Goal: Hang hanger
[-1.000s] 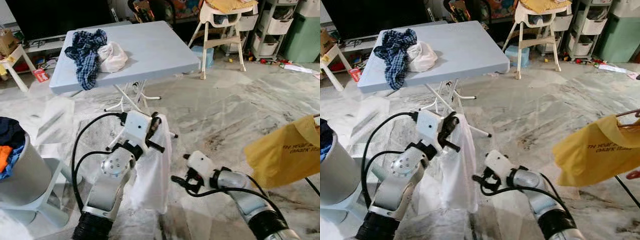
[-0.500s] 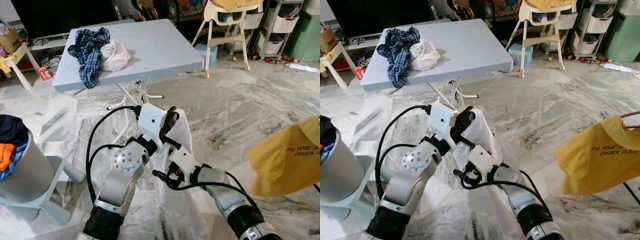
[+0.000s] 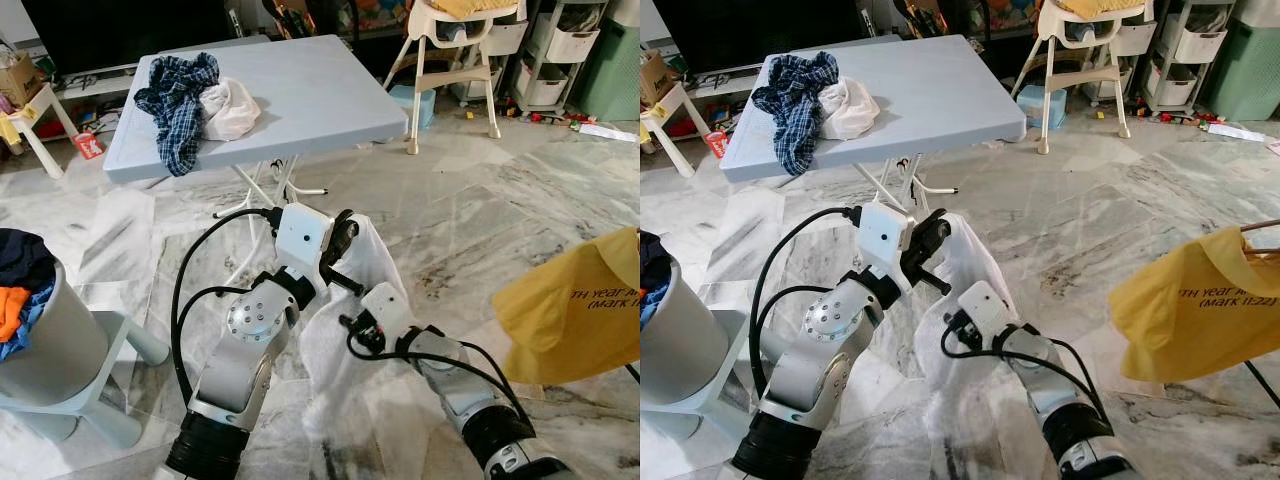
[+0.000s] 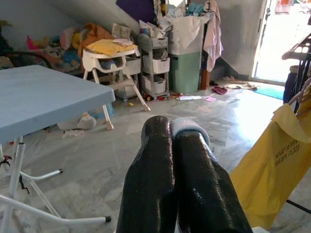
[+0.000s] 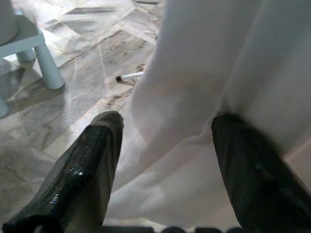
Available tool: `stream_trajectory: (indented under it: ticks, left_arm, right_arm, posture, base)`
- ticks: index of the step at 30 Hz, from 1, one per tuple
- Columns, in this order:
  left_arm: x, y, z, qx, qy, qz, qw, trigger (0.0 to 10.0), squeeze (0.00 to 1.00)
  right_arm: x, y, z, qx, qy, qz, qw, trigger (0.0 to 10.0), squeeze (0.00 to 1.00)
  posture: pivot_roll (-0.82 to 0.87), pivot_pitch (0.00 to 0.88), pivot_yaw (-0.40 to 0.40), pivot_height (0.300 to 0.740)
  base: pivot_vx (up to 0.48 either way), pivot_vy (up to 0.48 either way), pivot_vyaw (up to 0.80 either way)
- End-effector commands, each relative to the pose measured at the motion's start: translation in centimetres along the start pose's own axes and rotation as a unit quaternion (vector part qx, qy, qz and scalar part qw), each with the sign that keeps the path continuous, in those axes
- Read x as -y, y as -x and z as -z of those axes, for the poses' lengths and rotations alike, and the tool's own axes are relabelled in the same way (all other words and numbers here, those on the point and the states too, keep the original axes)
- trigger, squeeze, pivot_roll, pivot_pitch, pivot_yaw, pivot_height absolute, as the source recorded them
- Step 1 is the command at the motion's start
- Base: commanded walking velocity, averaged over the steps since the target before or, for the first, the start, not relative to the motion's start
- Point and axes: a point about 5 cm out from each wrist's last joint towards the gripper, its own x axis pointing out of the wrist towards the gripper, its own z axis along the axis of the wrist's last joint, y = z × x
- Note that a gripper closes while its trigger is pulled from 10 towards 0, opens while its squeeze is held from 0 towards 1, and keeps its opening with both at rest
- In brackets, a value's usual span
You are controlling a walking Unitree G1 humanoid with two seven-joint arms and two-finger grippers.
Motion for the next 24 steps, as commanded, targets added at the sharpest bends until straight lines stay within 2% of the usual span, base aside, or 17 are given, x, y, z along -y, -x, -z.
stream_trajectory:
  ticks: [1, 6, 10, 19, 24]
  left_arm:
    - [-0.4, 0.0, -1.3, 0.025, -0.008, -0.013, 1.000, 10.0, 0.00]
    - [-0.7, 0.1, -1.1, 0.018, -0.011, -0.019, 1.000, 10.0, 0.00]
    - [-0.7, 0.0, -1.1, 0.017, -0.010, -0.021, 1.000, 10.0, 0.00]
    - [-0.2, -0.1, -0.8, 0.011, -0.006, -0.016, 1.000, 10.0, 0.00]
    - [0.0, -0.2, -0.8, 0.013, 0.000, -0.016, 1.000, 10.0, 0.00]
  right_arm:
    - [0.4, 0.0, 0.0, -0.002, -0.009, 0.006, 1.000, 0.0, 0.00]
    - [1.0, 0.0, -0.3, 0.005, -0.005, 0.006, 1.000, 0.0, 0.00]
    - [1.6, -0.1, -0.3, 0.000, -0.009, 0.029, 1.000, 0.0, 0.00]
    - [1.1, -0.4, -0.9, 0.012, -0.016, 0.015, 1.000, 0.0, 0.00]
    - [0.4, -0.7, -1.1, 0.021, -0.018, -0.008, 1.000, 0.0, 0.00]
  posture:
    - [-0.02, 0.012, 0.076, 0.740]
    - [-0.02, 0.011, 0.077, 0.740]
    - [-0.02, 0.009, 0.077, 0.740]
    - [-0.02, 0.009, 0.080, 0.740]
    - [-0.02, 0.008, 0.079, 0.740]
  base:
    - [0.000, 0.000, 0.00]
    - [0.000, 0.000, 0.00]
    - [0.000, 0.000, 0.00]
    - [0.000, 0.000, 0.00]
    - [0.000, 0.000, 0.00]
